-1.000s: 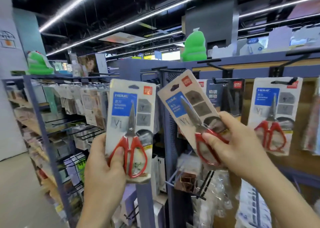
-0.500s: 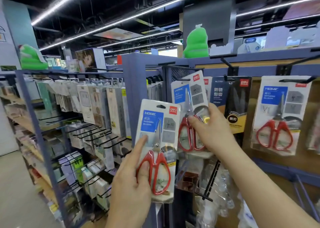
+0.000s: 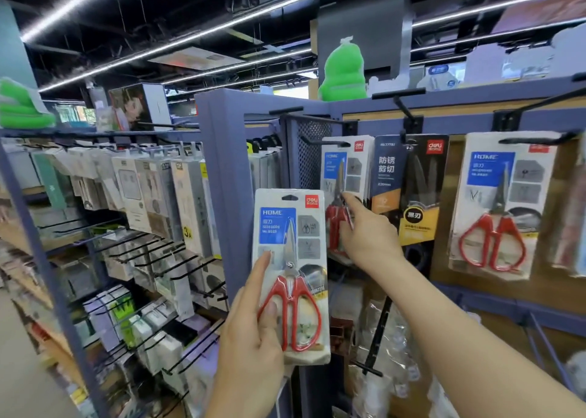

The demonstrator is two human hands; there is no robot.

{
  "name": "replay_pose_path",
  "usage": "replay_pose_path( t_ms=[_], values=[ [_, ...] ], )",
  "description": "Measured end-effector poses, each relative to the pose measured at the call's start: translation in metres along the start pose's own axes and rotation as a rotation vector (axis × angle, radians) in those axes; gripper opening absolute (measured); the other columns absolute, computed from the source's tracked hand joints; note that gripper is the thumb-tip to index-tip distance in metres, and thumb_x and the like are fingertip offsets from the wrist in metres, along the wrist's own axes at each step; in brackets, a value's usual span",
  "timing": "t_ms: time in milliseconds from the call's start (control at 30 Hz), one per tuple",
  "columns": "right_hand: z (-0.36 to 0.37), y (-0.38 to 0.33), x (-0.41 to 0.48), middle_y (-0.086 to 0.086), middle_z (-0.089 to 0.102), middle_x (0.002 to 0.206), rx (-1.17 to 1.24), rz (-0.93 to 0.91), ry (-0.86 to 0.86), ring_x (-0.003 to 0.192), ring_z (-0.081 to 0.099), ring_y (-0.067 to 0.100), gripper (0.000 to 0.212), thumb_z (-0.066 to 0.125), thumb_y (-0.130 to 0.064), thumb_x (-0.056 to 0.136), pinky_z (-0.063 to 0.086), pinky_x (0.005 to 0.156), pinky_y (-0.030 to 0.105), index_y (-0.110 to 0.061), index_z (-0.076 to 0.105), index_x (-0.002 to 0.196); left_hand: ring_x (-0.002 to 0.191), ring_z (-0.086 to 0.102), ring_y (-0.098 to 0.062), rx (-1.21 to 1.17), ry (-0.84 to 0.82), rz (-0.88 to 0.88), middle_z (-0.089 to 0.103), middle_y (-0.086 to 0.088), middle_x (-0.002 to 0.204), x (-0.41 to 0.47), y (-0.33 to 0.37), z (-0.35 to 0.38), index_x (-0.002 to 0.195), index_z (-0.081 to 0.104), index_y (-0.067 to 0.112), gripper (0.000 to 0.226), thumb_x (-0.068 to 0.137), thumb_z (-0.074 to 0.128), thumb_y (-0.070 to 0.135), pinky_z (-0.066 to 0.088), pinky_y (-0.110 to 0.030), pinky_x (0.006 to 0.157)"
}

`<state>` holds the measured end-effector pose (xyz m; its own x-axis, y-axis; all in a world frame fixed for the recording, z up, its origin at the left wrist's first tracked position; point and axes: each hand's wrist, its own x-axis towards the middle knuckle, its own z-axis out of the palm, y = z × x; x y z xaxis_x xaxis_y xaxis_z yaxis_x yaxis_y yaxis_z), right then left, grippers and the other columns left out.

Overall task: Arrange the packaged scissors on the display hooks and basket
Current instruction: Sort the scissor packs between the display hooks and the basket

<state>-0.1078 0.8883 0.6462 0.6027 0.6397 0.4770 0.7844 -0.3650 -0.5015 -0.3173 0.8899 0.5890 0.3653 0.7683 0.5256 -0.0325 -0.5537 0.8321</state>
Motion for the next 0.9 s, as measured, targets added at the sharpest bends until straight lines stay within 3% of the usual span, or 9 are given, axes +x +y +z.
replay_pose_path(
  t_ms=[100, 200, 300, 400, 500, 633, 733, 833, 900],
  values=[
    [-0.024, 0.002, -0.008, 0.01, 0.069, 0.106, -0.001, 0.015, -0.065, 0.098, 0.062, 0.035, 0.04, 0.044, -0.029, 0.1, 0.052, 0.082, 0.039, -0.038, 0.046, 0.139, 0.111, 0.056, 0.012, -0.056, -0.013, -0.014, 0.056, 0.024, 0.128, 0.004, -0.006, 0.003, 0.133, 0.045, 0.056, 0.058, 0.1, 0.045, 0.009, 0.048, -0.015, 0.094],
    [-0.05, 0.01, -0.043, -0.001, 0.073, 0.097, 0.493, 0.069, -0.19, 0.093, 0.069, 0.025, 0.026, 0.043, -0.046, 0.102, 0.058, 0.081, 0.044, -0.034, 0.065, 0.11, 0.109, 0.066, -0.012, -0.172, -0.032, -0.035, 0.062, 0.016, 0.128, 0.009, -0.009, 0.013, 0.129, 0.042, 0.064, 0.063, 0.1, 0.045, 0.008, 0.054, -0.043, 0.095],
    [-0.057, 0.009, -0.086, 0.004, 0.077, 0.102, 0.928, 0.09, -0.577, 0.092, 0.074, 0.022, 0.026, 0.052, -0.034, 0.098, 0.06, 0.072, 0.031, -0.023, 0.065, 0.119, 0.103, 0.07, -0.014, -0.302, -0.119, -0.035, 0.067, 0.009, 0.121, 0.013, -0.003, 0.032, 0.135, 0.033, 0.06, 0.067, 0.098, 0.045, 0.004, 0.059, -0.035, 0.083],
    [-0.047, 0.026, -0.101, 0.006, 0.077, 0.097, 0.984, 0.083, -0.408, 0.09, 0.075, 0.023, 0.018, 0.055, -0.018, 0.098, 0.06, 0.073, 0.032, -0.018, 0.068, 0.11, 0.101, 0.07, -0.015, -0.394, -0.23, -0.064, 0.072, 0.007, 0.107, 0.022, 0.006, 0.047, 0.143, 0.027, 0.045, 0.074, 0.093, 0.055, -0.001, 0.059, -0.033, 0.082],
    [-0.052, 0.047, -0.106, -0.003, 0.077, 0.099, 0.786, 0.013, -0.305, 0.094, 0.073, 0.015, 0.02, 0.055, -0.015, 0.099, 0.059, 0.085, 0.038, -0.024, 0.07, 0.109, 0.102, 0.069, -0.018, -0.502, -0.247, -0.029, 0.073, -0.001, 0.106, 0.046, 0.027, 0.05, 0.141, 0.042, 0.025, 0.066, 0.084, 0.072, 0.011, 0.058, -0.03, 0.081],
    [-0.069, 0.06, -0.119, -0.015, 0.074, 0.108, 0.71, -0.052, -0.258, 0.101, 0.069, 0.003, 0.024, 0.056, -0.015, 0.099, 0.056, 0.087, 0.025, -0.026, 0.068, 0.116, 0.084, 0.073, -0.018, -0.604, -0.266, 0.011, 0.077, -0.003, 0.09, 0.074, 0.078, 0.062, 0.091, 0.073, 0.024, 0.022, 0.069, 0.072, 0.025, 0.059, -0.033, 0.069],
    [-0.085, 0.07, -0.128, -0.013, 0.075, 0.105, 0.829, 0.005, -0.223, 0.096, 0.07, 0.005, 0.021, 0.057, -0.019, 0.095, 0.055, 0.079, 0.019, -0.025, 0.067, 0.113, 0.074, 0.073, -0.013, -0.524, -0.299, 0.156, 0.075, 0.003, 0.076, 0.071, 0.111, 0.084, 0.066, 0.075, 0.028, 0.004, 0.063, 0.073, 0.03, 0.059, -0.027, 0.063],
    [-0.1, 0.084, -0.134, -0.003, 0.076, 0.088, 0.861, 0.122, -0.244, 0.085, 0.072, 0.015, 0.026, 0.061, -0.033, 0.084, 0.06, 0.079, 0.036, -0.019, 0.068, 0.105, 0.069, 0.07, -0.006, -0.493, -0.361, 0.29, 0.072, 0.009, 0.07, 0.06, 0.142, 0.113, 0.07, 0.07, 0.025, 0.007, 0.07, 0.076, 0.023, 0.054, -0.018, 0.059],
    [-0.106, 0.095, -0.137, 0.008, 0.074, 0.082, 0.928, 0.193, -0.187, 0.078, 0.073, 0.022, 0.034, 0.062, -0.032, 0.08, 0.062, 0.069, 0.042, -0.006, 0.068, 0.101, 0.069, 0.07, -0.006, -0.501, -0.388, 0.311, 0.071, 0.009, 0.07, 0.059, 0.158, 0.133, 0.076, 0.068, 0.02, 0.011, 0.077, 0.078, 0.013, 0.054, -0.018, 0.059]
  ],
)
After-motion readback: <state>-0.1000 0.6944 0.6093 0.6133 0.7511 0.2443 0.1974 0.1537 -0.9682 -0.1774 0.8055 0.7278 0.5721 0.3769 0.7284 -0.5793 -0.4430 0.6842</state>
